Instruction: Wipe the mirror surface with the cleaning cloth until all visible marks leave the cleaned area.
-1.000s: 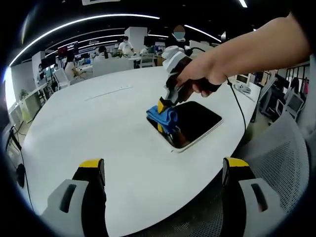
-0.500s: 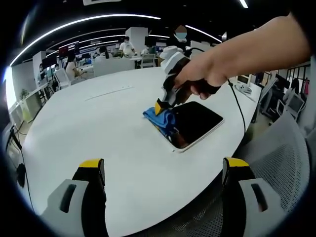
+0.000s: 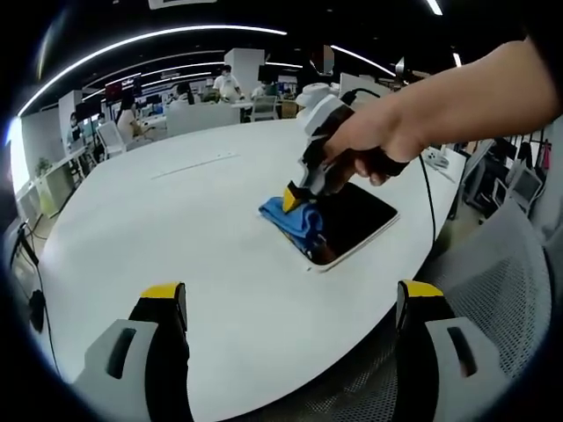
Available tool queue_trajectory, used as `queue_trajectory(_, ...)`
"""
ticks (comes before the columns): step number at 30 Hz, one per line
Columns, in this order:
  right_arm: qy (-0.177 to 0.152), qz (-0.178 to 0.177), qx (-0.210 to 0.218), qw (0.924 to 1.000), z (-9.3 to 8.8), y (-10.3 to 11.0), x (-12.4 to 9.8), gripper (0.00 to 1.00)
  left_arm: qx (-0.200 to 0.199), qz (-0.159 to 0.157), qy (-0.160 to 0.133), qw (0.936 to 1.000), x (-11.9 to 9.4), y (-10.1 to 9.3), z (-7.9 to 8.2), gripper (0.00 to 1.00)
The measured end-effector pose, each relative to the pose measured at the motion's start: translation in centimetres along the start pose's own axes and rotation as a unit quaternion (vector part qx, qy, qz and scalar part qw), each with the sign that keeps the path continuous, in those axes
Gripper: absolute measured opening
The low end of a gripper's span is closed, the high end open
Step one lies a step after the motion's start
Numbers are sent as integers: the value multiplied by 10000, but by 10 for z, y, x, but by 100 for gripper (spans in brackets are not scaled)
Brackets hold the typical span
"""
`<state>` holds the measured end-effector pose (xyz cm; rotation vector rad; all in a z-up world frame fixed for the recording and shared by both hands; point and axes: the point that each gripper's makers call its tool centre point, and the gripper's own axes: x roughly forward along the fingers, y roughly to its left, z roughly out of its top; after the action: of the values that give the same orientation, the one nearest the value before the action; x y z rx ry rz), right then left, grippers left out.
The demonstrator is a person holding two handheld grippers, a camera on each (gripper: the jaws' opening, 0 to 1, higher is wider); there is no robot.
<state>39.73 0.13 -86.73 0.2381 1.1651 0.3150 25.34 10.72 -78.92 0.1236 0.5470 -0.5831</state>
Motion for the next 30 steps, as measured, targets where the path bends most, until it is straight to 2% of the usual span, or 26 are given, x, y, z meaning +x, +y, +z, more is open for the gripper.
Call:
queue_trajectory(8, 53, 42, -9, 10000, -10, 3, -2, 0, -11, 49, 29, 10000, -1, 1, -2, 99)
queue_trajectory(11, 77, 64, -85, 9999, -15, 6, -3, 0, 108, 18, 62, 9999, 1, -2, -5, 99)
queue_trajectory(12, 76, 65, -99, 9999, -16, 7, -4, 0, 204, -27, 19, 9998, 2, -4, -4, 99)
queue_trajectory(13, 79, 66, -114, 9999, -18, 7, -4, 0, 309, -118, -142, 9994, 2, -7, 1, 99)
queue_trajectory(14, 83, 62, -106, 9999, -18, 8, -5, 0, 317, -117, -155, 9993, 1, -7, 1, 99)
queue_trajectory(17, 90, 44, -80, 9999, -21, 9, -5, 0, 28, -107, 79, 9999, 2, -4, -6, 99)
queue_trajectory(23, 53, 69, -97, 9999, -22, 8, -4, 0, 4, -119, 126, 9999, 2, -5, -8, 99)
queue_trajectory(30, 160, 75, -424, 9989, -23, 10, -5, 0, 58, -68, 205, 9998, 3, -3, -10, 99)
